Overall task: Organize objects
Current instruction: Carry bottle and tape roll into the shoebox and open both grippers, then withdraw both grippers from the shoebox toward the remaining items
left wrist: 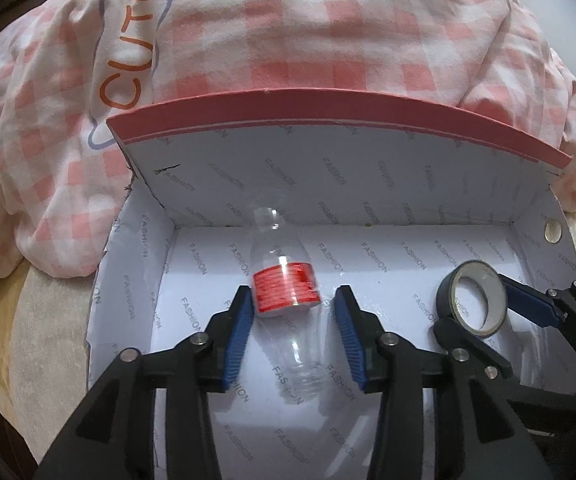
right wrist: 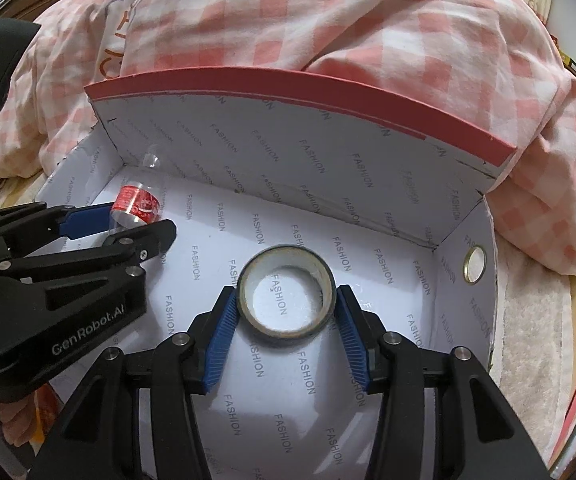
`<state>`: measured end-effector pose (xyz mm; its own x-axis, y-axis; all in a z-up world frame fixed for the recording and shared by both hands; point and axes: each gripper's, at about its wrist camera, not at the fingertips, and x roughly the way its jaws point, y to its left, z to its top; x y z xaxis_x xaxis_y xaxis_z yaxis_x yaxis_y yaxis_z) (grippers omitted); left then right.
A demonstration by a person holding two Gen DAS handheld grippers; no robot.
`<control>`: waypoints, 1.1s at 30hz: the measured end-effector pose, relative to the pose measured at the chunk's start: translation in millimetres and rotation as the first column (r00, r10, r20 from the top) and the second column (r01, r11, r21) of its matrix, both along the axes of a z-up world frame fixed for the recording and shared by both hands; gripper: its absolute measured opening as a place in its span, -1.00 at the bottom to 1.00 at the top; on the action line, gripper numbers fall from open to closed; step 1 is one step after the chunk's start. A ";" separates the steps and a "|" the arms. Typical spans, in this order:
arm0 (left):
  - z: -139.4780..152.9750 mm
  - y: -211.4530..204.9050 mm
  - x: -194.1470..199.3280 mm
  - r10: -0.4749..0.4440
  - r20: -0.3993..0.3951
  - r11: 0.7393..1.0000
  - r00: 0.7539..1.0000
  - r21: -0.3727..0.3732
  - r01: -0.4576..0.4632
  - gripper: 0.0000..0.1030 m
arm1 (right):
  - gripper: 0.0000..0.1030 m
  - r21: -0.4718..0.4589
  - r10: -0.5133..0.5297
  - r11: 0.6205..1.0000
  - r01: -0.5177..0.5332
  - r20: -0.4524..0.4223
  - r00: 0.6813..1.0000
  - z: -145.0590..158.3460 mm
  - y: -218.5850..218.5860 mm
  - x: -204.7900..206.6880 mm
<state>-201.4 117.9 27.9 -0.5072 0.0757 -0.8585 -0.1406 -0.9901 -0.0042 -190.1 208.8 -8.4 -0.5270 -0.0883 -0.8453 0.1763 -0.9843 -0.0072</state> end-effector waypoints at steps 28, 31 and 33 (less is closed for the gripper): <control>26.4 25.4 57.2 -0.024 -0.070 1.000 0.997 0.018 0.025 -0.12 | 0.21 -0.109 -0.042 0.994 0.030 -0.109 0.993 24.9 0.0 43.7; 34.4 28.3 68.8 -0.030 -0.084 0.999 0.996 0.025 0.032 -0.12 | 0.21 -0.112 -0.057 0.993 0.042 -0.132 0.990 42.6 18.3 55.8; 39.1 30.6 77.5 -0.036 -0.090 0.999 0.995 0.027 0.039 -0.12 | 0.22 -0.119 -0.068 0.992 0.051 -0.140 0.988 49.7 23.7 60.0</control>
